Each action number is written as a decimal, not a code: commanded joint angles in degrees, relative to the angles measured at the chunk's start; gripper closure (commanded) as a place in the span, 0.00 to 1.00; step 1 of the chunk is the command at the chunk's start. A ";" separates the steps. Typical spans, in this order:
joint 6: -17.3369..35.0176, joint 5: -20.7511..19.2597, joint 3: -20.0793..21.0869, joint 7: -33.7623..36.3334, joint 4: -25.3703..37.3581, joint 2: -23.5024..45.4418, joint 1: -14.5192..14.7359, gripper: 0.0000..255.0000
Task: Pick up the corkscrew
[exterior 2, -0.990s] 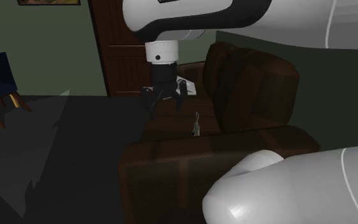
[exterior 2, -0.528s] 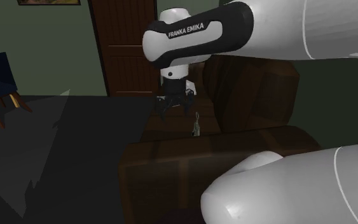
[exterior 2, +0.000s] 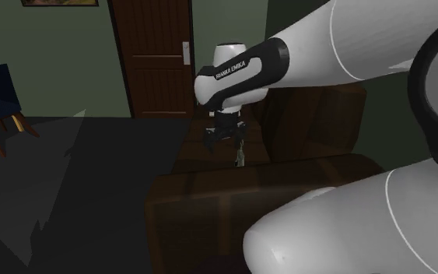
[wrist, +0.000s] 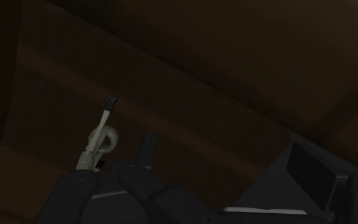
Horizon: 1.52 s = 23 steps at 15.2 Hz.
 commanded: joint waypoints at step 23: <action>43.74 8.11 -15.14 -11.25 4.04 35.31 -3.27 0.00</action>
